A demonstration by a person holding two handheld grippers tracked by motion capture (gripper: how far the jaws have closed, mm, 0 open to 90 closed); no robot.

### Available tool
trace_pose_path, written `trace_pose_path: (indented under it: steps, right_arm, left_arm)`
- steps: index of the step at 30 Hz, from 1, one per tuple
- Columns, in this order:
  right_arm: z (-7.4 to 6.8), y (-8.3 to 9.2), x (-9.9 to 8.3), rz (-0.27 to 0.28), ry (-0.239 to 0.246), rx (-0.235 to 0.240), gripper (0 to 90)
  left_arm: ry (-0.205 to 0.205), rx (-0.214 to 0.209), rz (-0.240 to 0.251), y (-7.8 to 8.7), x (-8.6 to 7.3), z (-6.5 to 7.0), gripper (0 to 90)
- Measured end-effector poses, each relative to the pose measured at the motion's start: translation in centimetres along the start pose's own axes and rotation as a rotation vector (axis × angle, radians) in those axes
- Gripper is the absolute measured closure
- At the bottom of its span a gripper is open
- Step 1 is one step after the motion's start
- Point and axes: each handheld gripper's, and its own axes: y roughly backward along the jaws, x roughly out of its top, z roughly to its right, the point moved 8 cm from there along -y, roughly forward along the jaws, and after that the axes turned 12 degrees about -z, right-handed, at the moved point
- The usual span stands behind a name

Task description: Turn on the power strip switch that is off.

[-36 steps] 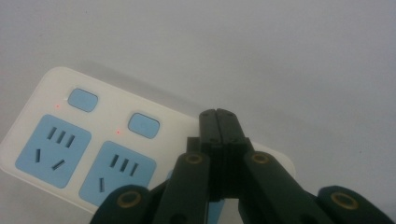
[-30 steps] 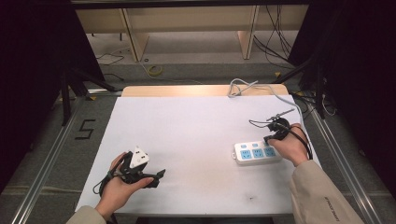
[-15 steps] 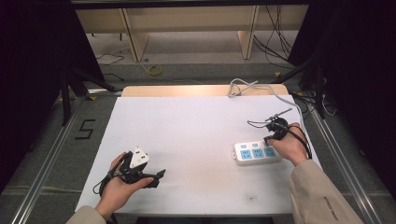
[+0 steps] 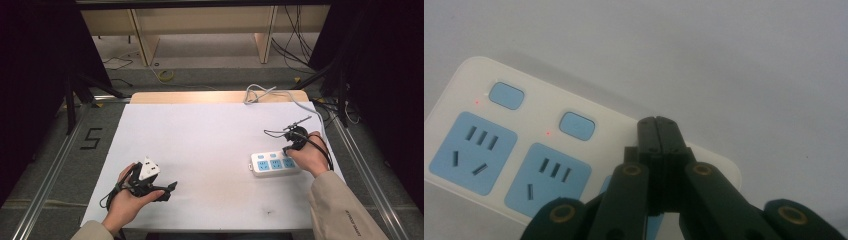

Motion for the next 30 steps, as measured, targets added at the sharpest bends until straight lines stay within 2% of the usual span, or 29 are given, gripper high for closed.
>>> trace_pose_path:
  steps: [3,21,30]
  right_arm:
    - [0.0,-0.02,0.0,0.001,-0.009,0.009,90.0]
    - [-0.07,-0.16,0.11,-0.028,-0.004,-0.009,90.0]
    - [-0.02,-0.21,0.07,-0.033,-0.008,0.007,90.0]
  left_arm:
    - [0.0,0.0,0.0,-0.02,0.0,0.0,12.9]
    - [0.0,0.0,-0.001,-0.02,-0.03,0.02,12.9]
    - [0.0,0.001,-0.001,-0.03,-0.04,0.05,12.9]
